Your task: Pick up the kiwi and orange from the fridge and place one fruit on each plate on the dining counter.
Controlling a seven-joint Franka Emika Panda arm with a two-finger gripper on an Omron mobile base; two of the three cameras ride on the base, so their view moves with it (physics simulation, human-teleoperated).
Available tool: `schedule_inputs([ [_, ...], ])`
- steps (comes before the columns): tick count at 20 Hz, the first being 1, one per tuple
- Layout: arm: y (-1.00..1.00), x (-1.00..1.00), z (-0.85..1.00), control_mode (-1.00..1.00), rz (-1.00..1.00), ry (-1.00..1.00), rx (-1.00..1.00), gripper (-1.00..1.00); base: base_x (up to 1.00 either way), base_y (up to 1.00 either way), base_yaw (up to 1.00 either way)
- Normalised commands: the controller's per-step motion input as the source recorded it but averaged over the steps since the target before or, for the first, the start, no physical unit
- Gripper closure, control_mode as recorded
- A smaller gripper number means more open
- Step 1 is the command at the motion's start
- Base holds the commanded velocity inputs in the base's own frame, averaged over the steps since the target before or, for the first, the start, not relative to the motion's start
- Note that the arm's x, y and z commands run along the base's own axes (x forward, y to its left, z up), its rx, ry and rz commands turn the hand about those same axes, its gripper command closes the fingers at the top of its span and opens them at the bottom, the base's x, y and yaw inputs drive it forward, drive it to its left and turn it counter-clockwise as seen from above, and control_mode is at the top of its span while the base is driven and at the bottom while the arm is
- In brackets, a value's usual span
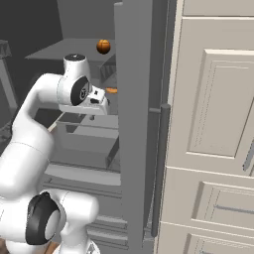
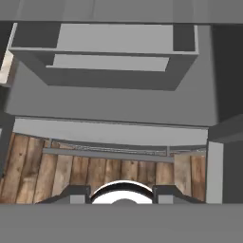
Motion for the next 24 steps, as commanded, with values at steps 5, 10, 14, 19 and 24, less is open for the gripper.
schedule_inputs([
  [5, 0.36, -0.03, 0.10, -1.00, -0.04, -0.25, -0.09, -1.00, 0.00, 0.00, 0.00],
  [10, 0.69, 0.05, 0.55, -1.00, -0.13, -0.47, -0.19, -1.00, 0.00, 0.00, 0.00],
  [14, 0.04, 0.03, 0.12, -1.00, -0.03, -0.25, -0.01, -1.00, 0.00, 0.00, 0.00],
  [19, -0.11, 0.50, 0.00, -1.00, 0.00, -0.03, 0.09, -1.00, 0.00, 0.00, 0.00],
  [24, -0.27, 0.69, 0.00, -1.00, 0.01, 0.05, 0.06, -1.00, 0.00, 0.00, 0.00],
])
